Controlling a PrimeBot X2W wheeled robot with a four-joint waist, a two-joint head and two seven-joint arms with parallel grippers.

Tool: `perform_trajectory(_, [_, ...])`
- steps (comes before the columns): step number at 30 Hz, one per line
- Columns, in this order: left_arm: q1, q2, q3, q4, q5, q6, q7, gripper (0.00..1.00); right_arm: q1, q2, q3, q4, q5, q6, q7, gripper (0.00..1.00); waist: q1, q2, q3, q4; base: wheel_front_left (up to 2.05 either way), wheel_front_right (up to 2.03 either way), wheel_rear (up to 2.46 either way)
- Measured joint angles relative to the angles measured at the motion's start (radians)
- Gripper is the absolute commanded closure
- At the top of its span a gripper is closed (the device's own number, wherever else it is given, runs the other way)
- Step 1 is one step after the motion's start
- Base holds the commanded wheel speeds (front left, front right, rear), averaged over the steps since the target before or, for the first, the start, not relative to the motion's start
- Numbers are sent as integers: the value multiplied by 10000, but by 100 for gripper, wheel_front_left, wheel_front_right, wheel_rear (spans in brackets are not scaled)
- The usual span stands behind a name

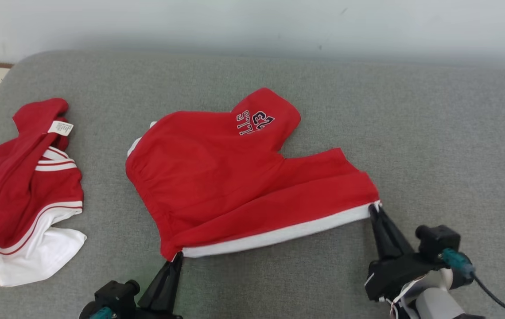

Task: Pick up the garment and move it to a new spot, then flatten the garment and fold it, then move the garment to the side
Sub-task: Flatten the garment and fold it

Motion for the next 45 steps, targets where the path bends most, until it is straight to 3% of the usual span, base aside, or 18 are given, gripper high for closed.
perform_trajectory(4, [-202,284,-180,-301,4,0,0,100,28,31,-468,-828,102,0,0,100,0,0,-356,-53,0,0,0])
perform_trajectory(9, [-1338,1127,-679,-855,205,-2,0,100,-481,-25,-834,-1684,265,2,0,100,0,0,-930,-139,0,0,0])
perform_trajectory(15, [-4134,2512,-2107,-456,-12,-6,0,100,-2276,-656,-905,-2033,261,10,2,100,-1,-1,-1457,-266,0,0,0])
perform_trajectory(21, [-7201,3218,-3287,508,-458,-10,-6,100,-4493,-1279,-759,-2102,247,12,0,100,0,-1,-1275,-408,0,0,0])
perform_trajectory(31, [-10926,3024,-4560,1998,-813,-8,-10,100,-8454,-1810,-522,-347,-443,10,2,100,1,1,331,-699,0,0,0])
perform_trajectory(38, [-13279,2899,-4219,1962,201,17,-12,100,-11309,-1588,-1476,499,-1599,10,-2,100,3,1,1877,-941,0,0,0])
perform_trajectory(42, [-13472,2801,-3768,1708,387,38,-12,100,-11604,-1323,-1873,345,-1977,10,0,100,4,1,2619,-1168,0,0,0])
perform_trajectory(45, [-12848,2851,-3810,1580,435,12,-10,100,-11170,-1348,-1620,130,-2010,10,0,100,5,2,2995,-1426,0,0,0])
